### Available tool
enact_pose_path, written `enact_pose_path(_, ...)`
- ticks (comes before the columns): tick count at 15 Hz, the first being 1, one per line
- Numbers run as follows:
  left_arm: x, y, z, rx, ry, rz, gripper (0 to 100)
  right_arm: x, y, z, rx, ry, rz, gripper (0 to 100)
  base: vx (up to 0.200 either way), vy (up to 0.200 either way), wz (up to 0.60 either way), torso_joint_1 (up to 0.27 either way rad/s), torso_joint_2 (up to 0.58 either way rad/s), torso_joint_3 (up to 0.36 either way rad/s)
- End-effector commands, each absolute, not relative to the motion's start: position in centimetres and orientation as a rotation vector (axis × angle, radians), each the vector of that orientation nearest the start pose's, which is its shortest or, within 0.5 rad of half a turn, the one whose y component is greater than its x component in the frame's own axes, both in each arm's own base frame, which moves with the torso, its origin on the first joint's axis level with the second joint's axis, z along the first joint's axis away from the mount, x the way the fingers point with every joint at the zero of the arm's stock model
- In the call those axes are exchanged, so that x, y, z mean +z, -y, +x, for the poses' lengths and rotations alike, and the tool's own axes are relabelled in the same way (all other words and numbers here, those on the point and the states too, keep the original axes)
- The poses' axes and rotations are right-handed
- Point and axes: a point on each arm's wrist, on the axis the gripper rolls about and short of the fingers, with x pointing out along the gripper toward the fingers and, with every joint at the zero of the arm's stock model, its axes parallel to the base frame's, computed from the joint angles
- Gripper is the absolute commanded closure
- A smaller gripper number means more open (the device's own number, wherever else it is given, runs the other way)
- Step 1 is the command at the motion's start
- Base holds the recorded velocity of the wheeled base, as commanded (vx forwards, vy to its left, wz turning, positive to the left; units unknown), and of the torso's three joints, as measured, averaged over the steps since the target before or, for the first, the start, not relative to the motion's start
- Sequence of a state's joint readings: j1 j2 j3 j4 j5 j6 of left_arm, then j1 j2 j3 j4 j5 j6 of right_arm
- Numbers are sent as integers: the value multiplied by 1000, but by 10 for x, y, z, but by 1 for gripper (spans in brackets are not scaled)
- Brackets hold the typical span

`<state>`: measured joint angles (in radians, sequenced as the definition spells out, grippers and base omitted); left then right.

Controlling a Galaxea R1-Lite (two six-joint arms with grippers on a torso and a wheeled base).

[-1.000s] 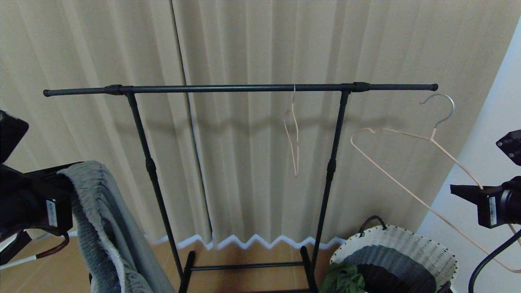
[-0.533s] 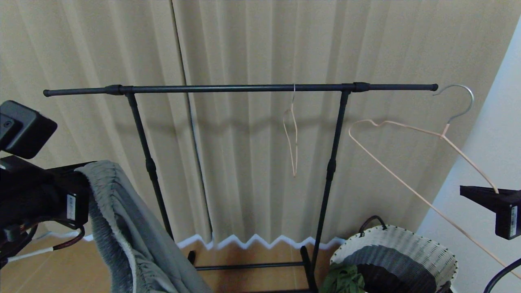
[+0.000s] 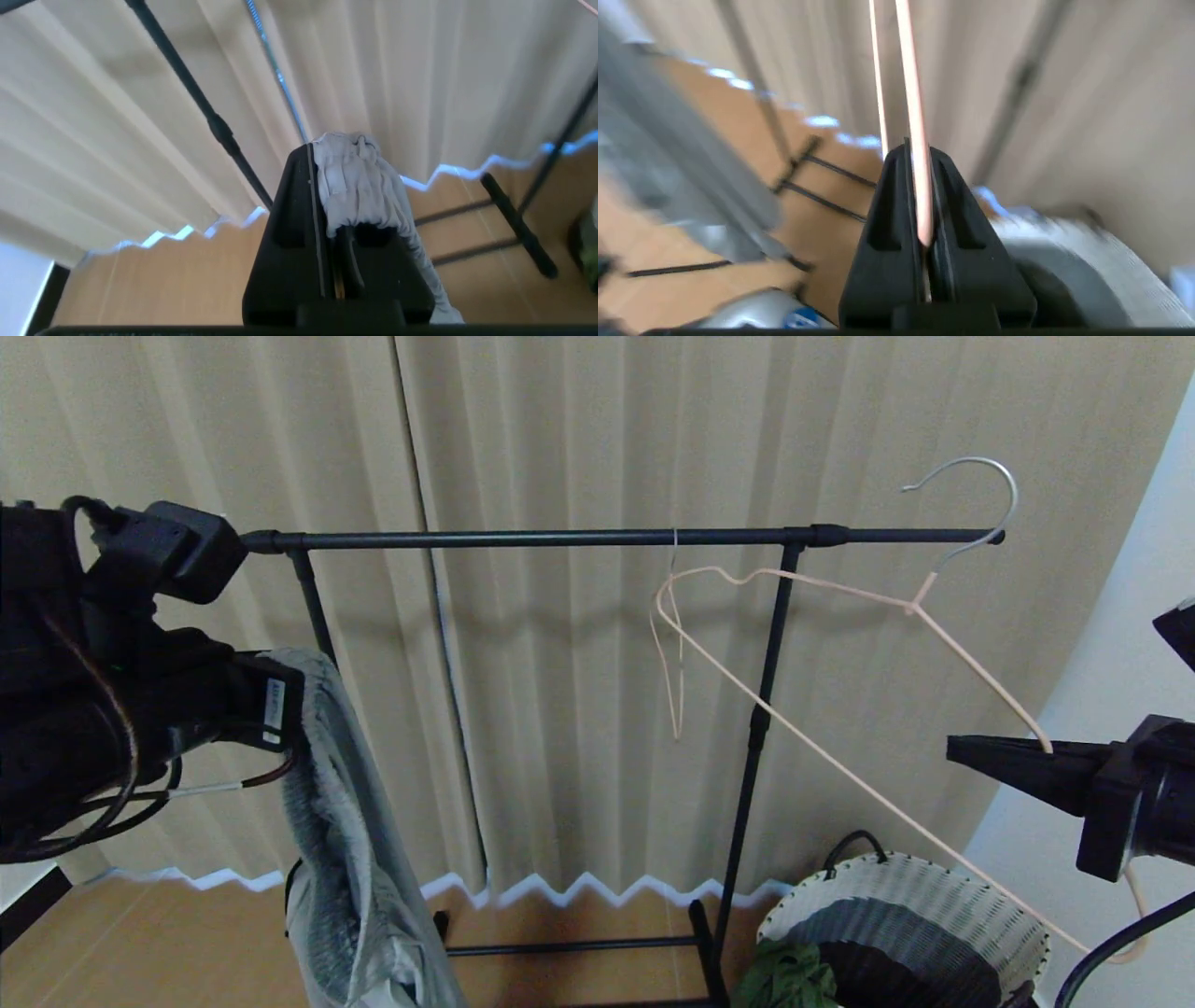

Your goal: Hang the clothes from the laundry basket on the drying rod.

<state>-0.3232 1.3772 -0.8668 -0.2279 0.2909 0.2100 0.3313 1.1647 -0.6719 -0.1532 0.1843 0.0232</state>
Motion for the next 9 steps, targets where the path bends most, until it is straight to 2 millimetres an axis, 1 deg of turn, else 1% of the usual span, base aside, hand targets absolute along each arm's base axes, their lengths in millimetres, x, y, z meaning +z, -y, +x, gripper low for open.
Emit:
enact_pose_path(1, 242, 82, 252, -17, -298, 279, 100, 219, -78, 164, 591, -375, -15, 100, 0, 0, 0, 0, 0, 0)
enact_pose_path(2, 244, 86, 259, 3, -293, 268, 100, 218, -84, 164, 620, -376, -18, 100, 0, 0, 0, 0, 0, 0)
enact_pose_path(5, 244, 98, 271, -7, -290, 269, 100, 218, -100, 160, 703, -385, 12, 100, 0, 0, 0, 0, 0, 0)
enact_pose_path(7, 244, 103, 280, -9, -286, 266, 100, 214, -113, 150, 775, -417, 28, 100, 0, 0, 0, 0, 0, 0)
enact_pose_path(9, 246, 107, 290, -6, -279, 262, 100, 213, -119, 145, 815, -431, 35, 100, 0, 0, 0, 0, 0, 0)
